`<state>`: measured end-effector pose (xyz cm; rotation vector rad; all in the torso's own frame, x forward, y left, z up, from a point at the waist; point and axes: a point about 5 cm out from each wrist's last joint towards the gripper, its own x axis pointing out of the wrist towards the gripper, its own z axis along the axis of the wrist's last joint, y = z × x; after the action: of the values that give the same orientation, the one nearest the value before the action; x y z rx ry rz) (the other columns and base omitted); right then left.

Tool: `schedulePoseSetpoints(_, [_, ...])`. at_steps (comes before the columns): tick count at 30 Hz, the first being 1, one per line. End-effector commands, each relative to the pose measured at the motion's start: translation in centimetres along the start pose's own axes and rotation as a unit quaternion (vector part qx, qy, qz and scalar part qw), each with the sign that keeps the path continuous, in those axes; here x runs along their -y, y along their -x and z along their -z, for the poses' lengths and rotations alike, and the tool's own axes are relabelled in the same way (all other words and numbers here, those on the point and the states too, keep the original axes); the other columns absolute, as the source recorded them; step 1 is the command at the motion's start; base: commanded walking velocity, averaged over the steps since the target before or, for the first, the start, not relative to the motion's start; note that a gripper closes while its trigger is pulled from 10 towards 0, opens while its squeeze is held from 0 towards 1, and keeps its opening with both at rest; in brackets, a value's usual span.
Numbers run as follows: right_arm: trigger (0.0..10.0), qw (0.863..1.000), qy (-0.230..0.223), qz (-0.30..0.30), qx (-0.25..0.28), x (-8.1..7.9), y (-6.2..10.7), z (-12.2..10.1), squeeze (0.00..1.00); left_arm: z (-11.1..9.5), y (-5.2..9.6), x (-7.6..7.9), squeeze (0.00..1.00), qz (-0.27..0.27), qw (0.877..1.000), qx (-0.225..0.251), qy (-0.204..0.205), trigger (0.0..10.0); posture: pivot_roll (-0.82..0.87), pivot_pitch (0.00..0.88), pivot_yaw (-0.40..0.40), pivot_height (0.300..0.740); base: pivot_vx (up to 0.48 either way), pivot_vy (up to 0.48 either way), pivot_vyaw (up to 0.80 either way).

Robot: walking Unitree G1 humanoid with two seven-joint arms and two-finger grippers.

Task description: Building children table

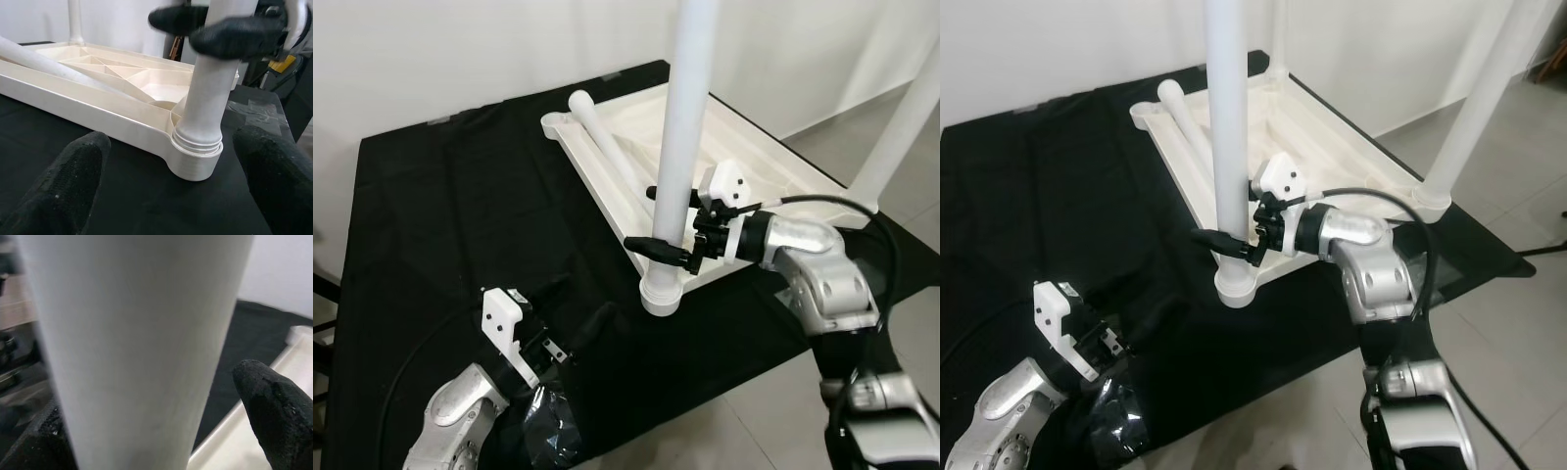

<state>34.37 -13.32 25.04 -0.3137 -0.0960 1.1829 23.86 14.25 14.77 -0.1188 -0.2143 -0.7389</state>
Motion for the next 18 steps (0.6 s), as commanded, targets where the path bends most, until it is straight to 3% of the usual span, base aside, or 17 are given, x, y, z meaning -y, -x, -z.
schedulePoseSetpoints(1, [10.0,1.0,-0.006,-0.019,0.002,0.1,-0.2,0.2,0.0,0.0,0.5,-0.1,0.0,-0.003,1.0,-0.013,-0.008,10.0,-0.02,0.21,0.036,0.74,0.0,0.0,0.0])
schedulePoseSetpoints(3, [10.0,1.0,-0.003,0.011,-0.007,1.7,-0.5,0.2,0.0,-0.1,0.7,0.0,0.0,-0.004,1.0,-0.014,-0.008,10.0,-0.02,0.221,0.041,0.74,0.0,0.0,0.0])
schedulePoseSetpoints(4, [10.0,1.0,-0.003,0.011,-0.007,1.7,-0.5,0.2,0.0,-0.1,0.7,0.0,0.0,-0.004,1.0,-0.014,-0.008,10.0,-0.02,0.221,0.041,0.74,0.0,0.0,0.0])
schedulePoseSetpoints(5, [0.2,1.0,-0.016,0.01,-0.004,2.2,-0.5,0.1,0.0,-0.1,0.8,0.1,0.0,-0.005,1.0,-0.015,-0.008,10.0,-0.02,0.224,0.04,0.74,0.0,0.0,0.0])
schedulePoseSetpoints(16, [0.0,0.998,-0.05,-0.046,-0.014,2.2,0.0,1.0,0.0,-0.1,1.2,0.4,0.0,-0.005,1.0,-0.017,-0.004,10.0,-0.01,0.244,0.033,0.74,0.0,0.0,0.0])
schedulePoseSetpoints(18, [0.0,0.997,-0.057,-0.053,-0.024,1.7,0.4,2.2,0.0,-0.2,1.3,0.6,0.0,-0.006,1.0,-0.017,-0.002,10.0,-0.01,0.25,0.03,0.74,0.0,0.0,0.0])
